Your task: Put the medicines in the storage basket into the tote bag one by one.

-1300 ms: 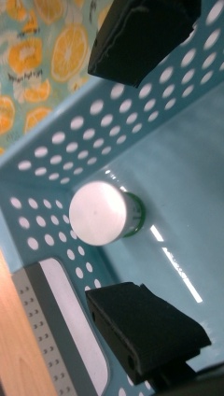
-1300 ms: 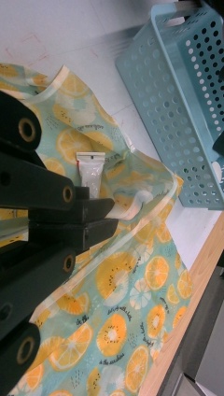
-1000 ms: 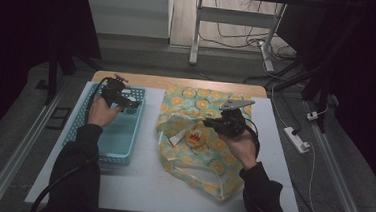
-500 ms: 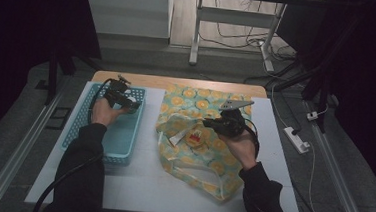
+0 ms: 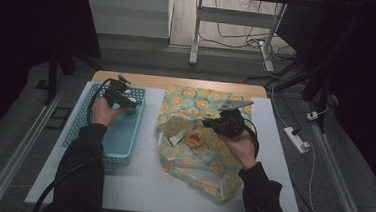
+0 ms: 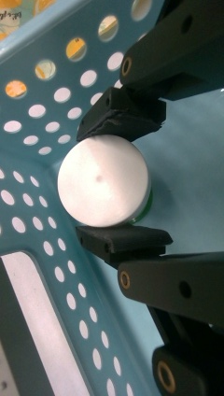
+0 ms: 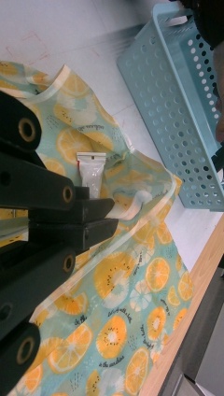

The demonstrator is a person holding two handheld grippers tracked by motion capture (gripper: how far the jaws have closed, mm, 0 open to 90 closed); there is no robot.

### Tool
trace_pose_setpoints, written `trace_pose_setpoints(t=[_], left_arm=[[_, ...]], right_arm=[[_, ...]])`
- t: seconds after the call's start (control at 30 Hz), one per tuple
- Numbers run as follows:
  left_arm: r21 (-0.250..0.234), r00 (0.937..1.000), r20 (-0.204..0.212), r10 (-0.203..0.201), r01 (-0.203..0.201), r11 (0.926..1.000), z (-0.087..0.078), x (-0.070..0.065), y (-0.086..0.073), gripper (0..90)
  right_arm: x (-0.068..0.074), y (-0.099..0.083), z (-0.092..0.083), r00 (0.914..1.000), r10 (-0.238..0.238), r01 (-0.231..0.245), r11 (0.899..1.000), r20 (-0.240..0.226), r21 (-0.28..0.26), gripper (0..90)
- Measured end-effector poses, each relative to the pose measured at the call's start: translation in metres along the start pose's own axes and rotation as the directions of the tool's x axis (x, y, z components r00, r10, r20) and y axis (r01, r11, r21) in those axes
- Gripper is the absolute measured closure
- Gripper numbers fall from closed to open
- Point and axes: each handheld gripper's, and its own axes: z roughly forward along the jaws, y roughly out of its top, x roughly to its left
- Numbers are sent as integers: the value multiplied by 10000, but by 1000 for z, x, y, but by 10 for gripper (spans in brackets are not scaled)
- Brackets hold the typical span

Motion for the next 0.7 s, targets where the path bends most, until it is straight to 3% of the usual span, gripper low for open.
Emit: trace_pose_setpoints(t=[0.27,0.7], left_arm=[[-215,10000,-47,-20,19,9998,-15,-3,0,501],[-591,9993,136,340,-332,9977,-45,-12,-4,501]], right_arm=[[0,0,0,10000,-2,2,10000,-1,-21,896],[0,1,-3,10000,-16,16,9999,-10,-118,896]])
